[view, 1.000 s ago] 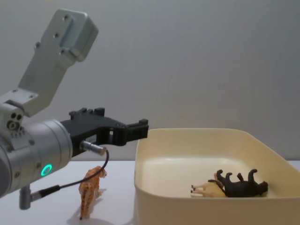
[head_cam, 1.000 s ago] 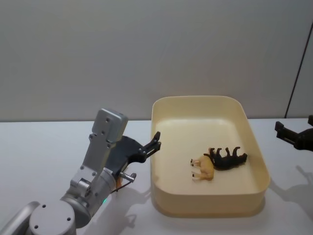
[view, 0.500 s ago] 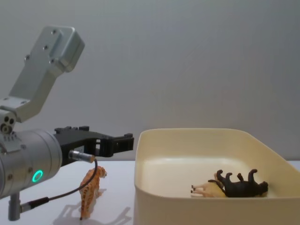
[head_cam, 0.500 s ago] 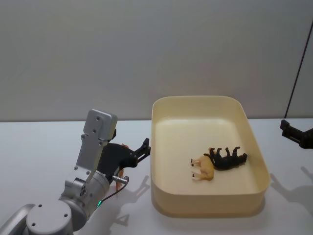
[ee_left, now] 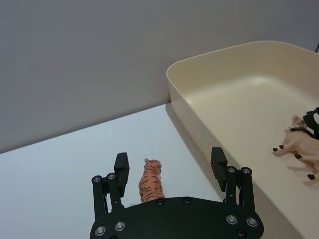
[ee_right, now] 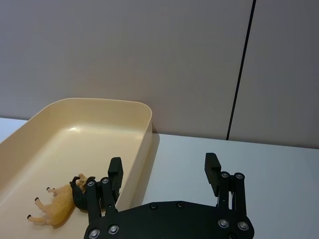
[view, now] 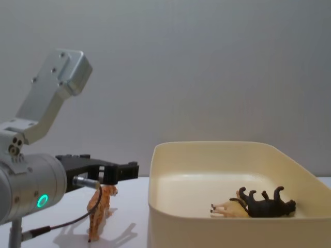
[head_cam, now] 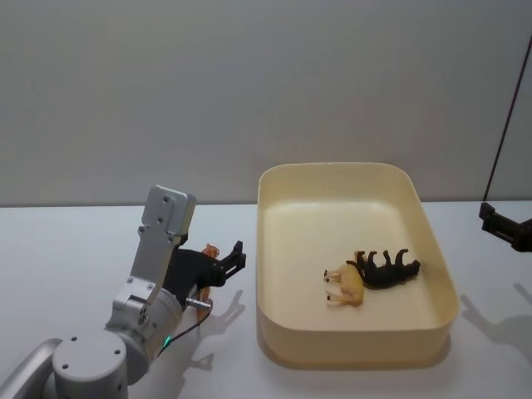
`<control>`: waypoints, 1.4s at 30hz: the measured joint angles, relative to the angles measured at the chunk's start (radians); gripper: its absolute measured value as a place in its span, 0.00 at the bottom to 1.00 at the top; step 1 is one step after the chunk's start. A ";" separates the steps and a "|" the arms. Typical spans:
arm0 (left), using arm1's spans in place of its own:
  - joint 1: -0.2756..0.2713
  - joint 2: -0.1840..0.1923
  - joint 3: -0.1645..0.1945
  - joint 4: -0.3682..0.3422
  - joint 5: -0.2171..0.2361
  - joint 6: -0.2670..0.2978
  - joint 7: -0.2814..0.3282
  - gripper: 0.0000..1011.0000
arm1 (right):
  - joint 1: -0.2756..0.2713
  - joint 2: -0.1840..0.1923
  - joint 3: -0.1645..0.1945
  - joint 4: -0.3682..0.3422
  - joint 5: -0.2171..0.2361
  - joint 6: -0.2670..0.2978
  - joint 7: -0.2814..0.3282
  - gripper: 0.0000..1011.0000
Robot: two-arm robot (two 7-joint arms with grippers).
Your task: Pick up the toy alternately with two hands and place it into the central storage box.
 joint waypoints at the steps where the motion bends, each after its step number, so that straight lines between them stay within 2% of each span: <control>1: -0.001 -0.001 0.000 0.003 0.000 0.003 0.001 0.99 | 0.000 0.000 0.000 0.000 0.000 0.000 0.000 0.99; 17: -0.007 -0.026 -0.010 0.055 -0.031 0.056 0.051 0.99 | -0.001 0.001 0.002 -0.001 0.002 0.000 -0.001 0.99; 31: -0.016 -0.053 -0.024 0.117 -0.110 0.048 0.073 0.98 | -0.002 0.001 0.002 -0.001 0.002 0.000 -0.001 0.99; 39: -0.020 -0.061 -0.028 0.137 -0.131 0.042 0.074 0.78 | -0.002 0.001 0.002 -0.001 0.002 0.000 -0.001 0.99; 40: -0.021 -0.063 -0.029 0.139 -0.134 0.041 0.074 0.73 | -0.002 0.001 0.002 -0.001 0.002 0.000 -0.001 0.99; 42: -0.021 -0.063 -0.029 0.142 -0.136 0.041 0.074 0.70 | -0.002 0.001 0.002 -0.002 0.002 0.000 -0.001 0.99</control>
